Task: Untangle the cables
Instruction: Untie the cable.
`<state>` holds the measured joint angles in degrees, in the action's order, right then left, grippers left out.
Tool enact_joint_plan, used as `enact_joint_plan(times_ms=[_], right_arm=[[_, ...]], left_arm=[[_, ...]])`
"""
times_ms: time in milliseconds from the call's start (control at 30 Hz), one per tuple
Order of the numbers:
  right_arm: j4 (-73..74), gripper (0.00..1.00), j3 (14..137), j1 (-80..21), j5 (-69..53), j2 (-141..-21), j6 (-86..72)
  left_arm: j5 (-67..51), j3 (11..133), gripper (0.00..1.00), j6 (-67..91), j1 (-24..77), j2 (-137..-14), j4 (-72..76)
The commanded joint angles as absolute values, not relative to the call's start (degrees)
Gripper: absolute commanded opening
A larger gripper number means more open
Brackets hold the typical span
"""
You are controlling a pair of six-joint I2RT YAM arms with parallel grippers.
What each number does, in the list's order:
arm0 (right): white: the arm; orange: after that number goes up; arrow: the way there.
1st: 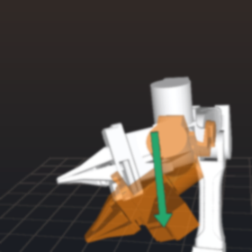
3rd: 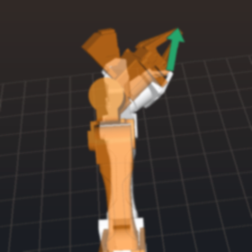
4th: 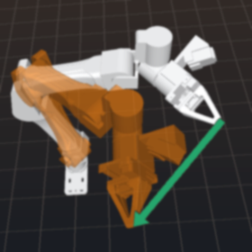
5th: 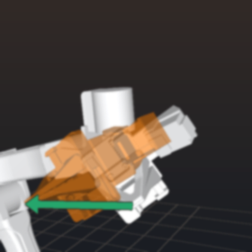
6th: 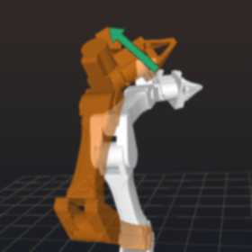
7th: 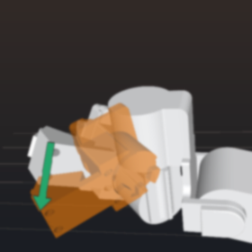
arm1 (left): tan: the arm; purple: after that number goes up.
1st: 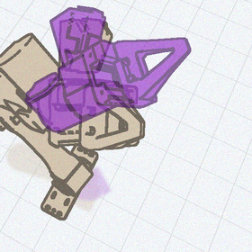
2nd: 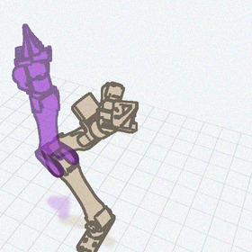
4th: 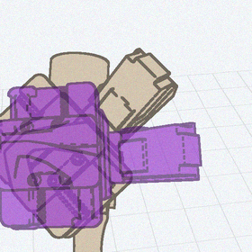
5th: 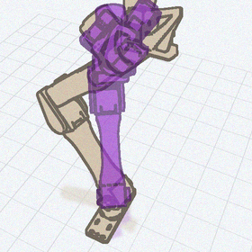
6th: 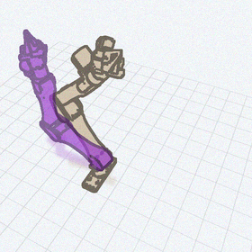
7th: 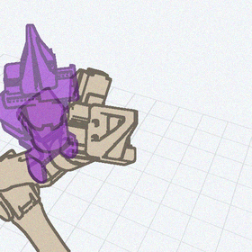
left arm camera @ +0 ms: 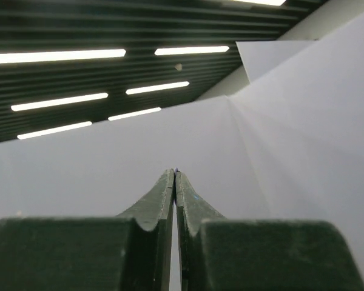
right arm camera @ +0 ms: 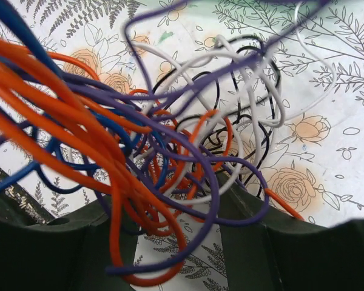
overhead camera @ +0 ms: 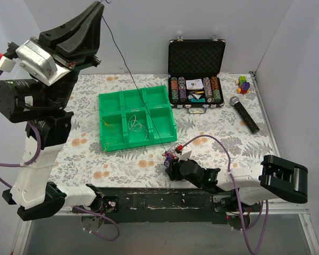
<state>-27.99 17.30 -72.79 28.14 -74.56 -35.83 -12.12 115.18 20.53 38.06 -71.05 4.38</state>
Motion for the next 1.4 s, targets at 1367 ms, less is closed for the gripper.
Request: enact_joint_plan(times_ms=[1367], right_arm=[[-25.7, 0.81, 47.0, -65.5, 11.4, -82.1, -13.4]], left_arm=[[-19.6, 90.6, 0.00, 29.2, 38.1, -62.2, 2.2]])
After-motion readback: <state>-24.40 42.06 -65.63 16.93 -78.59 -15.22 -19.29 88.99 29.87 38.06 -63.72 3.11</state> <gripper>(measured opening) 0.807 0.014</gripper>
